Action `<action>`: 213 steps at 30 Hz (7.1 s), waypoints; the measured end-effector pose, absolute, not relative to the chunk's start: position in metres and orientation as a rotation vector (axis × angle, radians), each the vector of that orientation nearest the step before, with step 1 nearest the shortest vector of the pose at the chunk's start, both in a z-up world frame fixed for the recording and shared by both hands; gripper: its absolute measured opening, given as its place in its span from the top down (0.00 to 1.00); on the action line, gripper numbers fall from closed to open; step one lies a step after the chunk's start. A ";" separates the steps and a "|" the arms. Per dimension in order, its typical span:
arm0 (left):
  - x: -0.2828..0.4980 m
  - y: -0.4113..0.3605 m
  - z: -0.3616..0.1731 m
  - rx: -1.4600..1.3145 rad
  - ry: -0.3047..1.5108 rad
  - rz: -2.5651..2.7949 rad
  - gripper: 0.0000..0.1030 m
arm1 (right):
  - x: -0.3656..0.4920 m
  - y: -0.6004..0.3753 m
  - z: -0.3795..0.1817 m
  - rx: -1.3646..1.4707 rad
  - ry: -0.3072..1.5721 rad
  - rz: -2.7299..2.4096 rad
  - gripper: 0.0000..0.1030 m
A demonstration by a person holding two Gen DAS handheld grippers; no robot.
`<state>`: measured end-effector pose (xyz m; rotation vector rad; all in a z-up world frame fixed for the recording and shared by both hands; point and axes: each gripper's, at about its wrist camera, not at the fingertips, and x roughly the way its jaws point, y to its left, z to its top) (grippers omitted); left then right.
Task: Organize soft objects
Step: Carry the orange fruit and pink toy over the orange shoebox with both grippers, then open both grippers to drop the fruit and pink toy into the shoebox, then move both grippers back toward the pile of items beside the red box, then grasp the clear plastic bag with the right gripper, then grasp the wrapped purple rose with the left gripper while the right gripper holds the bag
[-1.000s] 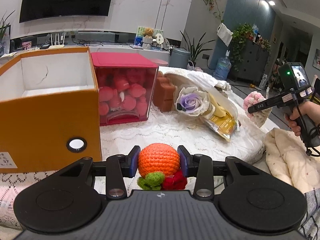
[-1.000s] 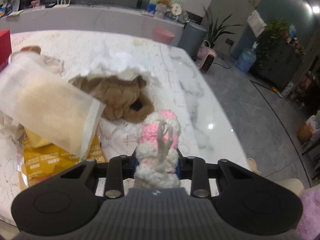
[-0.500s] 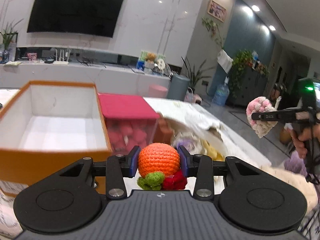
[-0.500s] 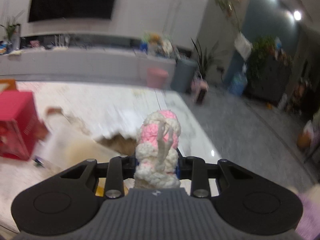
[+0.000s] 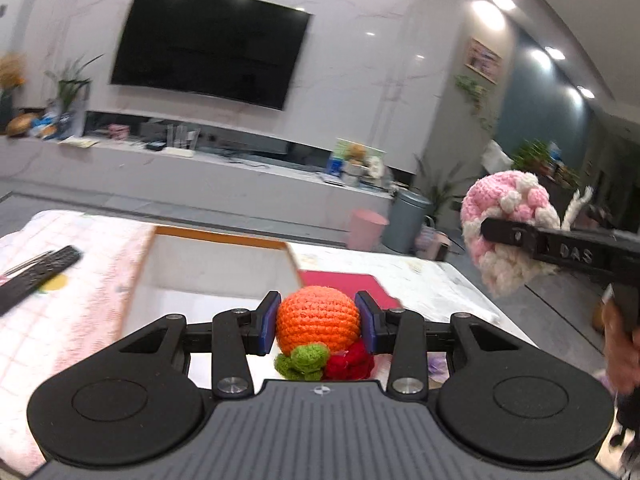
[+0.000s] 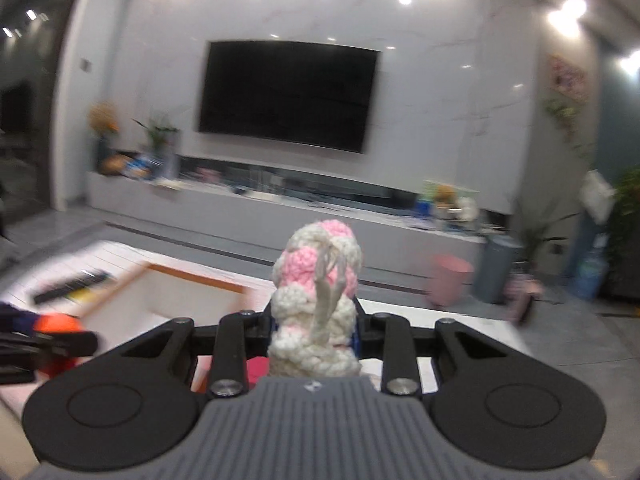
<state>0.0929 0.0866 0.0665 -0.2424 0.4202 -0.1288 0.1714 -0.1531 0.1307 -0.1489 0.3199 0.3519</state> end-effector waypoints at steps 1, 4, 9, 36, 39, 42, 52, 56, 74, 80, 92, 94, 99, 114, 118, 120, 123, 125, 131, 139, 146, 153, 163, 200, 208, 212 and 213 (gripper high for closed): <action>0.094 0.095 0.066 -0.253 0.431 -0.120 0.56 | 0.171 -0.139 0.132 -0.125 0.321 0.393 0.71; 0.101 0.116 0.058 -0.281 0.461 -0.109 0.56 | 0.172 -0.104 0.127 -0.092 0.335 0.487 0.71; 0.116 0.143 0.036 -0.331 0.499 -0.055 0.56 | 0.182 -0.059 0.099 -0.071 0.403 0.573 0.71; 0.124 0.135 0.013 -0.196 0.691 0.163 0.33 | 0.244 0.002 0.009 -0.158 0.666 0.685 0.71; 0.121 0.136 0.020 -0.193 0.686 0.200 0.25 | 0.247 0.010 0.007 -0.199 0.676 0.688 0.71; 0.120 0.140 0.025 -0.202 0.665 0.172 0.21 | 0.257 0.014 0.008 -0.190 0.731 0.687 0.71; 0.113 0.146 0.037 -0.206 0.610 0.193 0.12 | 0.285 0.035 -0.014 -0.187 0.955 0.634 0.69; 0.115 0.150 0.036 -0.253 0.602 0.162 0.12 | 0.284 0.037 -0.019 -0.190 0.981 0.634 0.68; 0.101 0.162 0.055 -0.329 0.520 0.157 0.09 | 0.279 0.029 0.028 -0.181 0.890 0.663 0.06; 0.095 0.151 0.066 -0.294 0.490 0.129 0.09 | 0.273 0.018 0.043 -0.229 0.808 0.690 0.03; 0.091 0.121 0.076 -0.237 0.450 0.062 0.09 | 0.264 -0.048 0.084 -0.185 0.716 0.607 0.03; 0.092 0.116 0.075 -0.233 0.453 0.054 0.09 | 0.259 -0.066 0.091 -0.193 0.698 0.582 0.03; 0.096 0.097 0.072 -0.218 0.462 0.015 0.09 | 0.247 -0.111 0.103 -0.221 0.669 0.526 0.03; 0.095 0.019 0.039 -0.165 0.429 -0.124 0.09 | 0.223 -0.227 0.080 -0.274 0.655 0.379 0.03; 0.094 0.000 0.022 -0.139 0.446 -0.154 0.09 | 0.224 -0.254 0.060 -0.233 0.671 0.347 0.03; 0.096 -0.006 0.013 -0.138 0.469 -0.167 0.09 | 0.228 -0.265 0.050 -0.224 0.690 0.316 0.03; 0.102 -0.015 -0.003 -0.135 0.513 -0.174 0.09 | 0.231 -0.283 0.039 -0.201 0.692 0.269 0.03; 0.105 -0.020 -0.014 -0.127 0.536 -0.181 0.09 | 0.235 -0.297 0.031 -0.169 0.702 0.252 0.03; 0.105 -0.025 -0.037 -0.071 0.565 -0.188 0.09 | 0.255 -0.324 -0.007 -0.129 0.794 0.196 0.03; 0.107 -0.021 -0.047 -0.050 0.599 -0.196 0.09 | 0.252 -0.300 -0.031 -0.354 0.670 0.252 0.04; 0.106 -0.019 -0.048 -0.040 0.602 -0.191 0.09 | 0.263 -0.290 -0.040 -0.380 0.620 0.202 0.15; 0.103 -0.018 -0.045 -0.033 0.592 -0.192 0.09 | 0.263 -0.288 -0.040 -0.319 0.590 0.211 0.42; 0.102 -0.010 -0.036 -0.053 0.579 -0.170 0.09 | 0.250 -0.312 -0.008 -0.153 0.601 0.249 1.00; 0.099 -0.032 -0.048 0.016 0.586 -0.296 0.09 | 0.232 -0.252 -0.042 -0.156 0.912 0.513 1.00; 0.124 -0.091 -0.057 0.164 0.467 -0.411 0.09 | 0.224 -0.318 0.047 -0.007 0.714 0.339 1.00; 0.144 -0.124 -0.072 0.291 0.399 -0.428 0.09 | 0.227 -0.344 0.057 0.099 0.700 0.287 1.00; 0.149 -0.129 -0.075 0.314 0.391 -0.426 0.09 | 0.227 -0.348 0.058 0.108 0.698 0.278 1.00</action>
